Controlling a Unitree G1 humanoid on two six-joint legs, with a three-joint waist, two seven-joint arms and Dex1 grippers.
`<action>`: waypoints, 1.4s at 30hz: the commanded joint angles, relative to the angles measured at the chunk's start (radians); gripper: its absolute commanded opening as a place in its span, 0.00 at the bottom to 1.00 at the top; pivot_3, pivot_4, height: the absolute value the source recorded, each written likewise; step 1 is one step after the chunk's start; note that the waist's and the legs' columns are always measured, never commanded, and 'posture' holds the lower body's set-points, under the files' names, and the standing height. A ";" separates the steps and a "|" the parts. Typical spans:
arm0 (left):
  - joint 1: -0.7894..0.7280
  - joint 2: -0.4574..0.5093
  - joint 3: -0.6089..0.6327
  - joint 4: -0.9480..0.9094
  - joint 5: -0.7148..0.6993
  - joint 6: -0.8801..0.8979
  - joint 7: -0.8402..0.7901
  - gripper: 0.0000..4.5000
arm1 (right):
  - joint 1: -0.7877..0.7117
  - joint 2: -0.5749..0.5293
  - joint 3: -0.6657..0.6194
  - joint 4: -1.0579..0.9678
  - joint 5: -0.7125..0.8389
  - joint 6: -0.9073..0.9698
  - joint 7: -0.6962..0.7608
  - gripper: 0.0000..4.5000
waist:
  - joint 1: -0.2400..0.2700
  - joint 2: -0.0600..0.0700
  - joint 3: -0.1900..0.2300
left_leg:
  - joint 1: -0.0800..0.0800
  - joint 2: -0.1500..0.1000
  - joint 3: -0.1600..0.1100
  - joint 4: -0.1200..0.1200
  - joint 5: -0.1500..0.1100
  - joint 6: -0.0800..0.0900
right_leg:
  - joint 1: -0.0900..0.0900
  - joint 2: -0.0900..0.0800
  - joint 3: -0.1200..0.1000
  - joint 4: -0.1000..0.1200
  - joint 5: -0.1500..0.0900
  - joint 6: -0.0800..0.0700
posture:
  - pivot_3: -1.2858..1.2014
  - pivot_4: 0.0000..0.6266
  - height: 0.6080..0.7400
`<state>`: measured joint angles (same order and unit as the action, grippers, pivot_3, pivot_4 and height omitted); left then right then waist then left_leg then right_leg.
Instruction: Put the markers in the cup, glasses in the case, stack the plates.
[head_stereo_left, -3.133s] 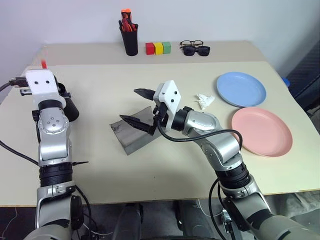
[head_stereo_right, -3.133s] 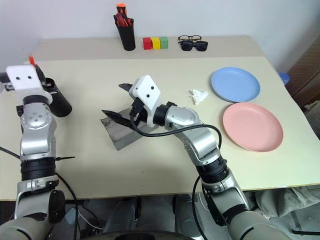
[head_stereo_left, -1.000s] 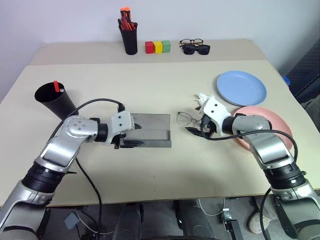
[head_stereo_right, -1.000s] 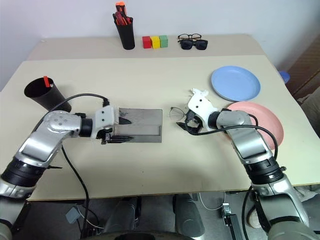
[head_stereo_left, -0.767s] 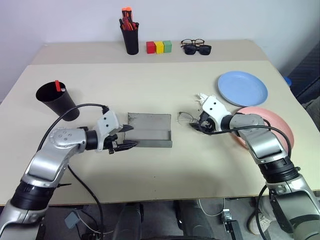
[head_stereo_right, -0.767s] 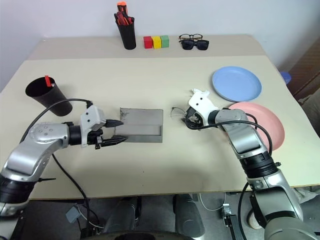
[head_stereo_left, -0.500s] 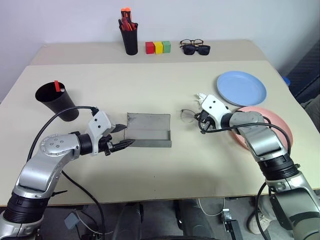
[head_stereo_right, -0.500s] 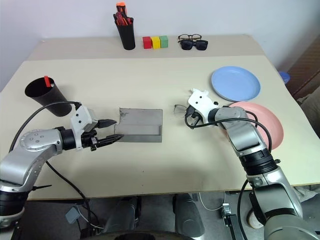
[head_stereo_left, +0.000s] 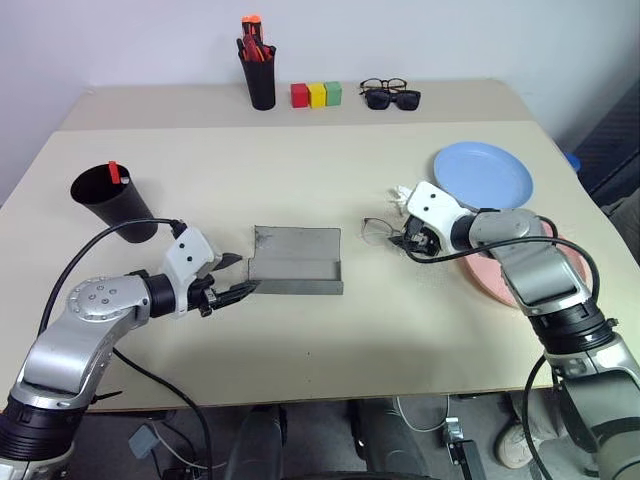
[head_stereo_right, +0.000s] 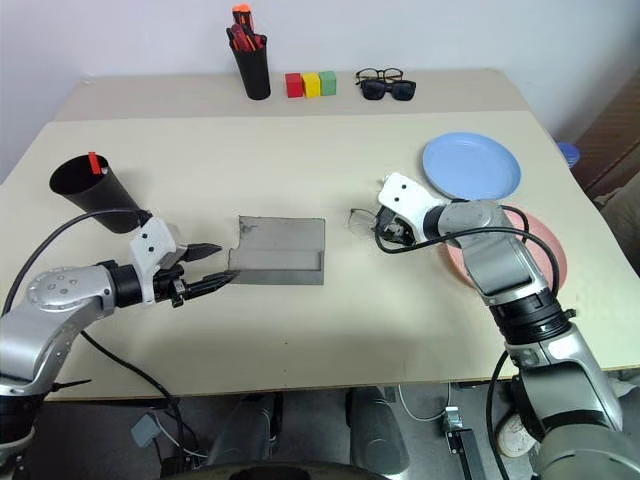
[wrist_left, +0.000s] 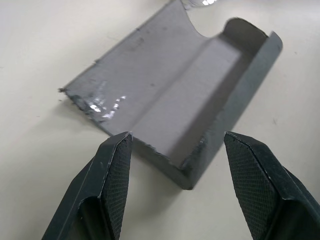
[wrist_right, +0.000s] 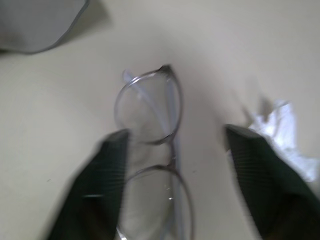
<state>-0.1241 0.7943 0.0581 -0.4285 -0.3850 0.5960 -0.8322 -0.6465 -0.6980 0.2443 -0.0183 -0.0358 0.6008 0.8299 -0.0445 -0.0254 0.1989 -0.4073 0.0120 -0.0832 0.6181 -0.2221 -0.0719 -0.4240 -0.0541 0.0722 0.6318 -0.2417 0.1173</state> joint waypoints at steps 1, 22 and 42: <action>-0.006 -0.005 -0.012 -0.033 0.011 -0.026 0.006 0.66 | -0.015 0.001 -0.006 0.020 -0.026 -0.016 -0.022 0.72 | 0.000 0.000 0.000 | 0.000 0.000 0.000 0.000 0.000 0.000 | 0.000 0.000 0.000 0.000 0.000 0.000 | 0.52 0.24 1.00; 0.006 -0.026 -0.004 -0.048 0.003 -0.022 0.048 0.66 | -0.020 0.018 0.013 0.066 -0.074 -0.055 -0.034 0.01 | -0.001 0.000 0.000 | 0.000 0.000 0.000 0.001 0.000 0.000 | 0.000 0.000 0.000 0.000 0.000 0.000 | 0.52 0.24 1.00; 0.140 0.004 0.218 0.001 -0.008 -0.058 0.091 0.66 | -0.093 0.313 0.259 -0.208 -0.030 0.065 -0.031 0.01 | 0.000 0.000 0.000 | 0.000 0.003 0.000 0.004 0.000 0.000 | 0.000 0.003 0.000 0.002 0.001 -0.002 | 0.52 0.24 1.00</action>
<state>0.0252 0.7870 0.2517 -0.3840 -0.3818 0.5384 -0.7438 -0.7416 -0.3808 0.4884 -0.2112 -0.0386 0.6754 0.8121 -0.0450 -0.0255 0.1986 -0.4077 0.0145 -0.0837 0.6222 -0.2221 -0.0720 -0.4242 -0.0513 0.0722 0.6338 -0.2405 0.1148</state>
